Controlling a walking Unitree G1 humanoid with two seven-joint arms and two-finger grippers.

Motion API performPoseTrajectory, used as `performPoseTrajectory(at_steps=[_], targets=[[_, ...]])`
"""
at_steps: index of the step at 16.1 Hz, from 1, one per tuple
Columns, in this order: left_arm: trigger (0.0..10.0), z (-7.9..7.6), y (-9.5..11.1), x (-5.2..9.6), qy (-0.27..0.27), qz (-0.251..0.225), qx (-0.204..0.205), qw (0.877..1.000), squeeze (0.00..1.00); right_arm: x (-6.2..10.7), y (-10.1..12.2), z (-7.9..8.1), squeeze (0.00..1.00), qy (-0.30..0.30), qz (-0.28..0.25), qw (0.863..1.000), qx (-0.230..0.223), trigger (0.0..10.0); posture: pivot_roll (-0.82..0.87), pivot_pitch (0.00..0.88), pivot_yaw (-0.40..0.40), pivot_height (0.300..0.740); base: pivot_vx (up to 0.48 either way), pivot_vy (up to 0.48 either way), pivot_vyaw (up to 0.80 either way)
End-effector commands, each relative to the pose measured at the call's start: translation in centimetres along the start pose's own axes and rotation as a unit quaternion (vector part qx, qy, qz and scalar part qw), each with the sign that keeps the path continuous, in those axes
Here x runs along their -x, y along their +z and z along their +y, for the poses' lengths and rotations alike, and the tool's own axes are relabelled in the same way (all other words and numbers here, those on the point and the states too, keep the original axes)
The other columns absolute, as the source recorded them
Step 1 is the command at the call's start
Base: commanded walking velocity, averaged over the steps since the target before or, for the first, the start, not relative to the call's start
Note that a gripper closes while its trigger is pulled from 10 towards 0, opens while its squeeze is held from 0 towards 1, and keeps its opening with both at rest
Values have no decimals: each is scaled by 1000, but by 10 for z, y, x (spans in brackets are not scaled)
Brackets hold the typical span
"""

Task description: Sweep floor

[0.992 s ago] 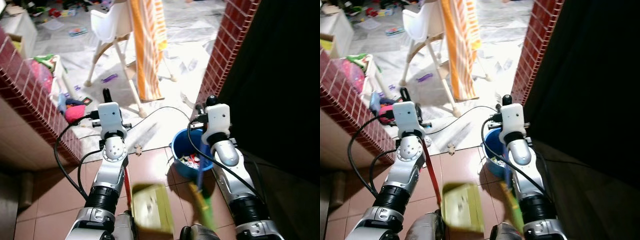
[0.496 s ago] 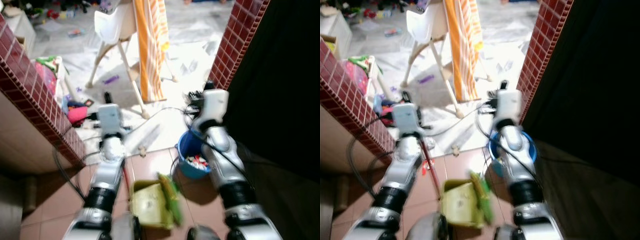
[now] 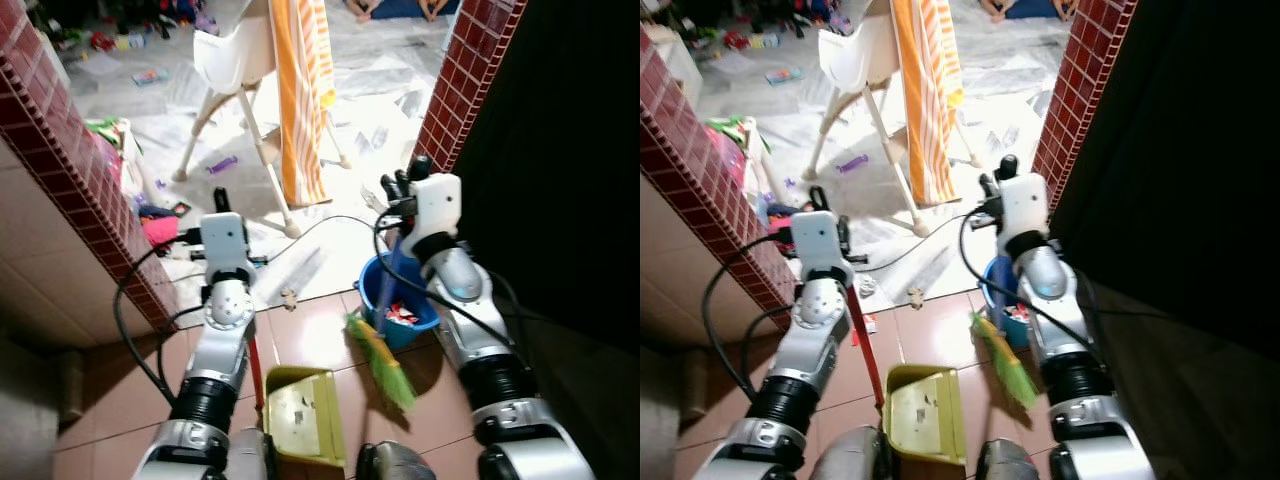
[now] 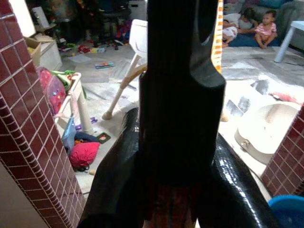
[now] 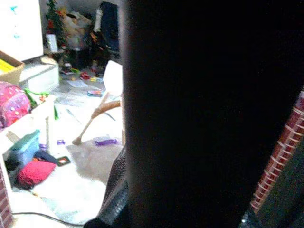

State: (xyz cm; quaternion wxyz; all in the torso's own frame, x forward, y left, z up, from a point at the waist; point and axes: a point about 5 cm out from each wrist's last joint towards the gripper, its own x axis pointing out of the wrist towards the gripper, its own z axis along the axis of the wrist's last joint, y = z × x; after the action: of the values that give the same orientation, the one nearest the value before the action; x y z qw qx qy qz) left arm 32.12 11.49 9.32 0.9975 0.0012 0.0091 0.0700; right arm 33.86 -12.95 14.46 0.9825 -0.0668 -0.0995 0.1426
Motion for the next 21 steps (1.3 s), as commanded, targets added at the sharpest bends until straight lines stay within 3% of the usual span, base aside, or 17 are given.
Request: performPoseTrajectory(at_steps=[1,6,13,16,21], targets=[[10000,-1,10,-1,-9,-22,1,1000,0,-3,10,-5,0,-8,-25,1000,6,10000,-52,73,7,740,0,0,0],[10000,1,10,1,-12,-25,-2,1000,0,-1,5,-5,0,9,-28,999,24,10000,-47,85,8,740,0,0,0],[10000,4,9,3,-11,-22,-7,1000,0,-11,23,-23,0,-53,-85,983,154,10000,-45,94,12,740,0,0,0],[10000,4,9,2,-12,-22,-8,1000,0,-10,23,-26,0,-52,-86,984,150,10000,-49,93,15,740,0,0,0],[10000,3,9,1,-14,-21,-8,1000,0,1,7,-1,0,8,-76,991,113,10000,-53,85,12,740,0,0,0]])
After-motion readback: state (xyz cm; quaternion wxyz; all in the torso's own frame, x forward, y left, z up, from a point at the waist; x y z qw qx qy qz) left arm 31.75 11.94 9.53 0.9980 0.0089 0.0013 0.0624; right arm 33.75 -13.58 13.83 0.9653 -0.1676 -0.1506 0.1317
